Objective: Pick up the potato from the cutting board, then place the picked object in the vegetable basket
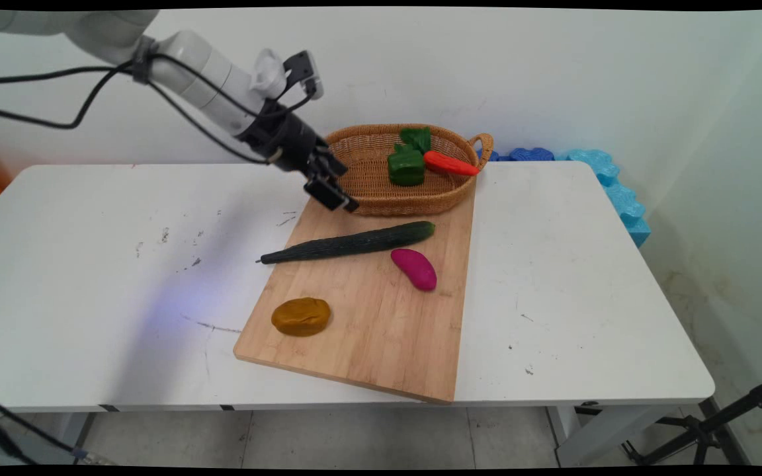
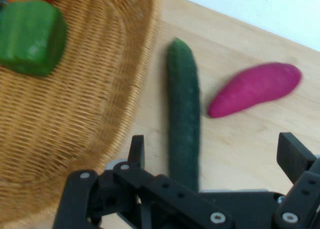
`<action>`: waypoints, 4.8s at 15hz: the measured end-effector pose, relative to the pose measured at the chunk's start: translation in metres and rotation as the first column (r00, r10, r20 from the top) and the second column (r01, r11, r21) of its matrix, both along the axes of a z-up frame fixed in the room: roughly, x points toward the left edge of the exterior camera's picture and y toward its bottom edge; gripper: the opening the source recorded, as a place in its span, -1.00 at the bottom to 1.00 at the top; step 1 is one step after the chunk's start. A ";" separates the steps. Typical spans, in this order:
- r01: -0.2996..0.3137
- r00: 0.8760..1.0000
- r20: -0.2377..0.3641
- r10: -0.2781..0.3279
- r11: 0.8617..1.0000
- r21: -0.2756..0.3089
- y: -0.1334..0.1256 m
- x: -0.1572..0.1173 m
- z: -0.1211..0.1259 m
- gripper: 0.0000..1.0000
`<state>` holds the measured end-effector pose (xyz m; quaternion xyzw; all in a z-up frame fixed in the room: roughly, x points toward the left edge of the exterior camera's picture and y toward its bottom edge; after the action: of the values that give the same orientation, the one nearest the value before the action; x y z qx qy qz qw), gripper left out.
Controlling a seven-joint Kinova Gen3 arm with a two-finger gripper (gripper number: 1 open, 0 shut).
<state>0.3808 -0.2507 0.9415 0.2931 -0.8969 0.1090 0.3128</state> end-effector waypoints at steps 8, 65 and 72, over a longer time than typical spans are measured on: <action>0.001 1.000 -0.009 0.000 0.997 0.075 0.058 -0.007 -0.026 1.00; 0.095 0.987 0.135 -0.085 0.993 -0.067 0.001 -0.009 -0.013 -1.00; 0.081 0.985 0.162 -0.060 0.989 -0.124 -0.056 0.002 -0.004 -1.00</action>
<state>0.3833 -0.3063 0.9375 0.2304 -0.9197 0.1788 0.2627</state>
